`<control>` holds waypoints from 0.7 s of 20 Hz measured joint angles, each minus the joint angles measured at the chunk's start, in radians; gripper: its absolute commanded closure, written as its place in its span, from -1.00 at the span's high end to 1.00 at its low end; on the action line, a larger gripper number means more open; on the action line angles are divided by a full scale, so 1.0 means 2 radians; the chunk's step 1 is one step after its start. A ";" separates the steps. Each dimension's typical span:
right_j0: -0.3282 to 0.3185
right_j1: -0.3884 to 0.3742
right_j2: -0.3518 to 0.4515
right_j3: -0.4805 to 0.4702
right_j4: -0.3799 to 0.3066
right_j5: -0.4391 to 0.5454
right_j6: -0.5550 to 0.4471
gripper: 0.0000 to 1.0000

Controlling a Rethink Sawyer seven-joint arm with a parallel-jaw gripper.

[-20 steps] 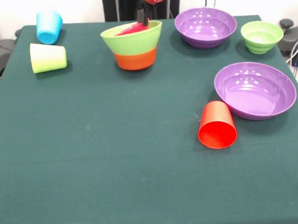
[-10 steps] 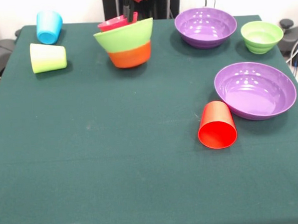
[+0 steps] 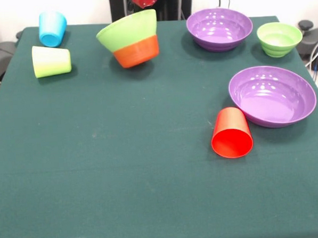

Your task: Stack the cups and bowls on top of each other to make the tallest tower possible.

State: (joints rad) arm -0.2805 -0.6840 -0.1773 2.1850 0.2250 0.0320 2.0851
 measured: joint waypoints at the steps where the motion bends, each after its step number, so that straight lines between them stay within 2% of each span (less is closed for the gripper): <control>1: 0.000 0.001 0.000 -0.001 0.000 0.000 0.000 -1.00; 14: 0.000 0.008 -0.003 -0.005 0.000 0.000 0.000 -1.00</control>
State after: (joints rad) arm -0.2803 -0.6688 -0.1830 2.1755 0.2250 0.0320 2.0851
